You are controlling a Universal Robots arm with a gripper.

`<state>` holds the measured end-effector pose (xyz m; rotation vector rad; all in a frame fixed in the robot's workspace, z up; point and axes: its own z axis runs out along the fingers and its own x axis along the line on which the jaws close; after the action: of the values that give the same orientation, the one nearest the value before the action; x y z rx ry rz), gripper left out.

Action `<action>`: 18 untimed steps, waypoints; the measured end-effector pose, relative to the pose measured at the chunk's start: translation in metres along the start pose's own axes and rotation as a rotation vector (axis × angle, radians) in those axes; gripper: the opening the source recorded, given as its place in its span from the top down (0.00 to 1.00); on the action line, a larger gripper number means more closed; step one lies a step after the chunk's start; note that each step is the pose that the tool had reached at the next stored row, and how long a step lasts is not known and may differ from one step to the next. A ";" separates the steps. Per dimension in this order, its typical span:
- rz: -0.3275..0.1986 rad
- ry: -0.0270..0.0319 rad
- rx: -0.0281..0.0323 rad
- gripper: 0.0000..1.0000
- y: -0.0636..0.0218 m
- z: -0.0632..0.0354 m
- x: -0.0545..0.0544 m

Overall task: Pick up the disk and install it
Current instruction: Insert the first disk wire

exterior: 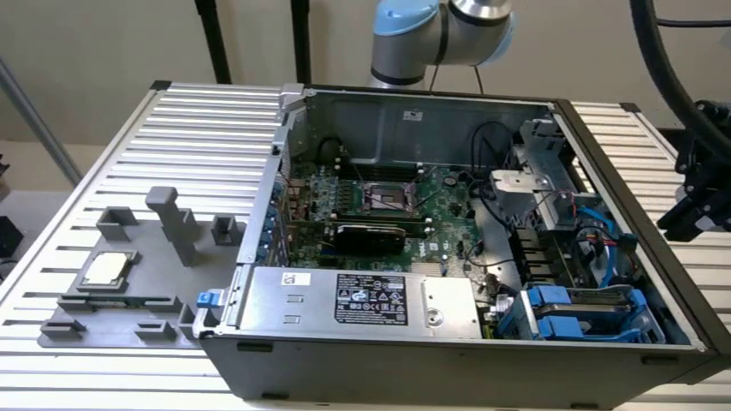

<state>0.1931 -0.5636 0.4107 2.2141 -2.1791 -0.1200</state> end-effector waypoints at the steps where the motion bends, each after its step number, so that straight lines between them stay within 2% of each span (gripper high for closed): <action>1: 0.000 0.0000 0.0001 1.00 -0.0033 0.0015 0.000; 3: 0.000 0.0000 0.0000 1.00 -0.0066 0.0048 0.001; 11: 0.000 0.0001 0.0001 1.00 -0.0071 0.0190 0.015; 14: 0.000 0.0002 0.0001 1.00 -0.0030 0.0246 0.017; 18: 0.000 0.0001 0.0001 1.00 0.0076 0.0328 0.018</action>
<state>0.1833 -0.5806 0.3780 2.2141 -2.1790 -0.1198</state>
